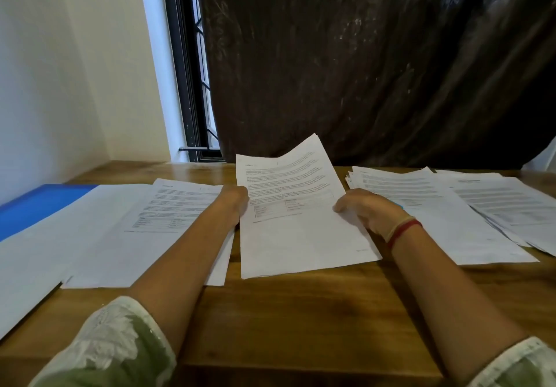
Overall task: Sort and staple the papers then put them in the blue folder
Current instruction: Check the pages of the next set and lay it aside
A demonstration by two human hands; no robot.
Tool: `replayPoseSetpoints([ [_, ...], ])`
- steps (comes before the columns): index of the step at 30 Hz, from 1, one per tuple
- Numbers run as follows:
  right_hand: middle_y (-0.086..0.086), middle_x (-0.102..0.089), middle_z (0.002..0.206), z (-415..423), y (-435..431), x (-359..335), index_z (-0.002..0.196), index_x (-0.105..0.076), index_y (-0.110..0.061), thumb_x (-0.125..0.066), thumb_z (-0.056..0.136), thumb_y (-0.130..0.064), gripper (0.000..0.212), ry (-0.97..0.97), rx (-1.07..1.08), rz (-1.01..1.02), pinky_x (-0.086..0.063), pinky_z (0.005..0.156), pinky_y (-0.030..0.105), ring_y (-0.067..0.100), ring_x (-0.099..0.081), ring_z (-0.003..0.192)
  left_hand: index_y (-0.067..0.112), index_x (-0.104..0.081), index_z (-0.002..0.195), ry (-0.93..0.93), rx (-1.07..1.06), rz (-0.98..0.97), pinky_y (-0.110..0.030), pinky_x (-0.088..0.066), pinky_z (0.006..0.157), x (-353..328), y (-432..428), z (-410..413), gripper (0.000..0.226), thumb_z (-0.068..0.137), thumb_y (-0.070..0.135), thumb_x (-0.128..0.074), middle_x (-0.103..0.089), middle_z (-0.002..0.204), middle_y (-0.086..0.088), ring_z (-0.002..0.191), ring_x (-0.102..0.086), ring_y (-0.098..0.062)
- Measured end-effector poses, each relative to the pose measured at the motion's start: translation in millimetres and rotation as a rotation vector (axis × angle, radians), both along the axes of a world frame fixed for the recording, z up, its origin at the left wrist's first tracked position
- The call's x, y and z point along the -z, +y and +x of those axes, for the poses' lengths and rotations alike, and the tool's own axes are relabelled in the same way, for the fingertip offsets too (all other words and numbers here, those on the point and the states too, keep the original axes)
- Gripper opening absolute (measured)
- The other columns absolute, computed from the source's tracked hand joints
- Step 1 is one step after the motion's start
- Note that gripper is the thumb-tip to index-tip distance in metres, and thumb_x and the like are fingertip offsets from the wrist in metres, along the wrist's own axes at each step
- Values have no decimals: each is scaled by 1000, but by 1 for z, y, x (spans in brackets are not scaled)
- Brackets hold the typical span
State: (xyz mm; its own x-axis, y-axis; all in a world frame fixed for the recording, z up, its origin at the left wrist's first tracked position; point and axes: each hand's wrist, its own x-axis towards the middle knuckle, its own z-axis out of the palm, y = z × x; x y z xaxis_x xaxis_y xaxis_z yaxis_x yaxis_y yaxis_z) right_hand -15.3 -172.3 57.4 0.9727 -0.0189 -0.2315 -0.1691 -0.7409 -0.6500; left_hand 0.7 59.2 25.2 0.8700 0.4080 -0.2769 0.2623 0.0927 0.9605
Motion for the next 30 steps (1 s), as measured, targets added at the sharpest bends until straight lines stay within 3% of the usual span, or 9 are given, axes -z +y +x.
replayPoseSetpoints([
  [3,4,-50,107,7,-3,1,117,-45,-15,-52,99,-36,29,-31,19,108,-44,93,33,24,-52,100,5,-59,108,47,-19,104,-31,-51,87,0,-4,-2,18,100,14,-45,-64,105,-10,90,-59,-22],
  [6,-2,-51,89,14,-7,10,128,-45,-13,-55,97,-34,39,-80,98,367,-41,75,31,16,-51,78,9,-58,104,76,87,150,-30,-54,71,-2,-8,-8,11,96,7,-52,-65,102,-7,88,-62,-22],
  [11,3,-62,110,19,-8,20,123,-49,-18,-49,101,-21,23,-104,174,613,-48,52,22,16,-58,86,11,-55,120,97,196,150,-32,-54,81,-4,-11,-11,31,93,-4,-50,-60,125,-5,100,-61,-24],
  [16,6,-62,118,26,-4,33,122,-49,-22,-49,98,-9,28,-178,170,713,-56,90,37,25,-64,100,5,-53,127,1,134,278,-22,-46,63,-6,-21,-9,34,94,0,-49,-56,133,-15,80,-54,-20],
  [18,0,-62,111,25,-2,36,119,-48,-23,-48,99,-10,24,-167,154,736,-56,88,33,20,-63,99,10,-58,120,-20,104,246,-23,-43,55,-8,-22,-11,24,96,11,-52,-62,124,-10,74,-58,-16],
  [20,-2,-63,111,23,0,39,116,-49,-22,-47,100,-11,20,-183,128,772,-56,85,32,19,-64,99,14,-58,104,-24,59,127,-25,-43,55,-5,-22,-13,10,98,16,-50,-66,104,-2,77,-60,-16],
  [22,0,-67,111,22,3,43,112,-53,-22,-51,98,-16,15,-231,130,808,-57,86,35,20,-67,97,17,-53,102,-102,-15,47,-25,-45,58,3,-24,-15,7,100,14,-47,-62,95,1,79,-59,-15],
  [26,5,-70,95,21,-2,46,91,-57,-24,-62,92,-19,7,-375,252,905,-56,81,32,16,-66,83,27,-36,116,-206,-66,45,-30,-54,67,17,-27,-15,36,93,10,-59,-61,102,1,88,-61,-16],
  [30,4,-70,88,20,-11,50,82,-64,-22,-73,81,-13,13,-513,278,783,-57,85,42,20,-65,82,27,-36,115,-229,-122,81,-24,-51,66,20,-28,-12,37,93,8,-59,-58,108,0,85,-59,-14],
])
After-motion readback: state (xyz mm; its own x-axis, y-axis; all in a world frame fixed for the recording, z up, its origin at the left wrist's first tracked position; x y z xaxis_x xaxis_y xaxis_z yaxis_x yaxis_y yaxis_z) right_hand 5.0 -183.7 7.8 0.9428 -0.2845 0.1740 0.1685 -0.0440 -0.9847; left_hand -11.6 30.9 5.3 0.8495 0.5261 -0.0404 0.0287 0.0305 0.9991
